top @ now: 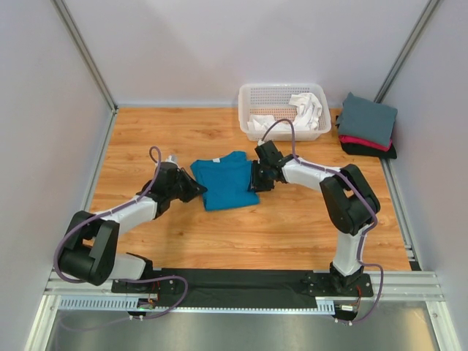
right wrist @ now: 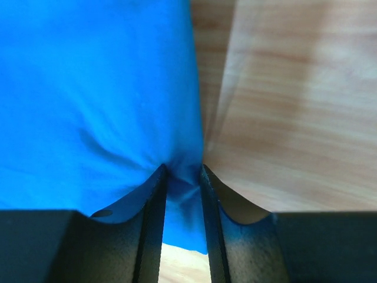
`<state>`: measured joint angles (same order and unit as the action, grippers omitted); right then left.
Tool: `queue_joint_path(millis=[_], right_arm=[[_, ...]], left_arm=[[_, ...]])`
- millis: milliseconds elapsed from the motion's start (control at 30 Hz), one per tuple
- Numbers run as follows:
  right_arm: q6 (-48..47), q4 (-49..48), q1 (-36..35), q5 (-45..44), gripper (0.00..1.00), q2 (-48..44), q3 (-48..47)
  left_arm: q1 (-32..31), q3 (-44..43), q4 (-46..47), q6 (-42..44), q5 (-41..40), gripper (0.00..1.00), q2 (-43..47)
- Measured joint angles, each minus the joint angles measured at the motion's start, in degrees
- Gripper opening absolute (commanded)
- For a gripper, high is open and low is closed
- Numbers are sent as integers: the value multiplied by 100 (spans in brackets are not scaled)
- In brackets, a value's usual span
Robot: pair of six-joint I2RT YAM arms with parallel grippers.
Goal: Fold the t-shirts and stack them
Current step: Neatly place the folded tshirt to the corner
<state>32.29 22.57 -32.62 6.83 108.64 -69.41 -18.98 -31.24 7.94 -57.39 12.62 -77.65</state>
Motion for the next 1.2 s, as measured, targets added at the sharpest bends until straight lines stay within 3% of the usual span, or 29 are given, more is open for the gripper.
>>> queue_joint_path(millis=[200, 400, 500, 533, 600, 667, 733, 900, 1200], right_arm=[[474, -267, -122, 197, 31, -203, 396], [944, -376, -516, 278, 34, -496, 669], [1025, -374, -767, 271, 47, -669, 671], [1027, -365, -822, 264, 50, -719, 671], [986, -310, -903, 205, 58, -815, 662], [905, -197, -905, 92, 72, -848, 621], [763, -55, -868, -61, 83, -850, 542], [393, 140, -684, -286, 88, -868, 372], [68, -170, -367, -63, 77, -662, 343]], left_arm=[[-50, 164, -109, -42, -109, 0, 111], [-55, 114, -1233, 389, -608, 0, 439], [-52, -208, -1786, 826, -881, 20, 457], [-48, -326, -1952, 970, -964, 38, 457], [-42, -542, -2262, 1274, -1115, 55, 457], [-35, -691, -2507, 1460, -1235, 73, 479], [-9, -809, -2771, 1606, -1360, 81, 540], [72, -1117, -3458, 1937, -1683, 83, 927], [184, -1381, -3989, 2188, -1762, 84, 1808]])
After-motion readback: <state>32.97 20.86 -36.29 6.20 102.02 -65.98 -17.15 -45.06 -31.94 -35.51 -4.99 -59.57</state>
